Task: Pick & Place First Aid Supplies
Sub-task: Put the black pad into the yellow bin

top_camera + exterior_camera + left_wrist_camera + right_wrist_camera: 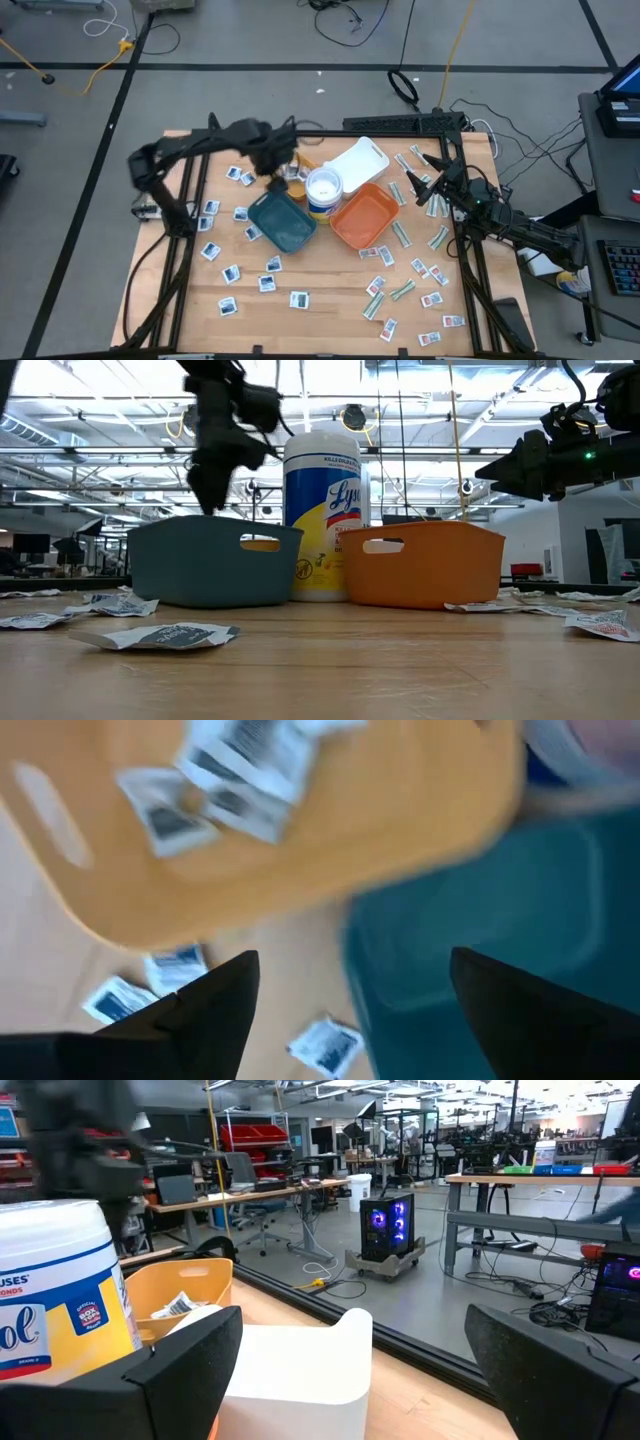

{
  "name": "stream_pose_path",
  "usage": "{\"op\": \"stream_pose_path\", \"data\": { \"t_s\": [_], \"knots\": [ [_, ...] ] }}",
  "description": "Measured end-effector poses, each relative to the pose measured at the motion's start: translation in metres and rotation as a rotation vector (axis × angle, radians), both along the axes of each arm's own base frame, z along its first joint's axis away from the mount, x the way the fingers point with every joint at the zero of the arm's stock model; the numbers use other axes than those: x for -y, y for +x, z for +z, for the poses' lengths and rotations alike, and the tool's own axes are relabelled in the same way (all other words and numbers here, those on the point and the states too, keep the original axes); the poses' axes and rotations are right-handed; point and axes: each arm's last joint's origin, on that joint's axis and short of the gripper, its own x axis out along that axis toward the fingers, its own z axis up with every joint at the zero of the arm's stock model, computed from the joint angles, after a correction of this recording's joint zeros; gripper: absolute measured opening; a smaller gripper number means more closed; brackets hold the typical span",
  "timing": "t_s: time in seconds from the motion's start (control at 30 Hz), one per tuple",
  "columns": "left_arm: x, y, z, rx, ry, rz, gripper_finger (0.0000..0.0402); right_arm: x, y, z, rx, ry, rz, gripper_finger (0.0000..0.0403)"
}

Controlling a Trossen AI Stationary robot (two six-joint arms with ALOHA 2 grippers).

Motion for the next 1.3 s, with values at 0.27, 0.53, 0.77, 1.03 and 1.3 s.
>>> {"op": "stream_pose_path", "data": {
  "t_s": [0.27, 0.53, 0.77, 1.03, 1.3],
  "knots": [
    [0.078, -0.05, -0.003, 0.042, -0.028, -0.221, 0.0323, 0.0, 0.0, 0.0, 0.0, 0.0, 0.0, 0.0377],
    [0.137, -0.078, -0.008, 0.049, -0.053, -0.446, 0.0317, 0.0, 0.0, 0.0, 0.0, 0.0, 0.0, 0.0377],
    [0.172, -0.06, -0.009, 0.03, -0.05, -0.627, 0.0299, 0.0, 0.0, 0.0, 0.0, 0.0, 0.0, 0.0377],
    [0.203, -0.017, -0.009, 0.002, -0.051, -0.722, 0.0305, 0.0, 0.0, 0.0, 0.0, 0.0, 0.0, 0.0377],
    [0.235, 0.029, -0.002, 0.042, -0.047, -0.776, 0.0322, 0.0, 0.0, 0.0, 0.0, 0.0, 0.0, 0.0377]
  ]
}}
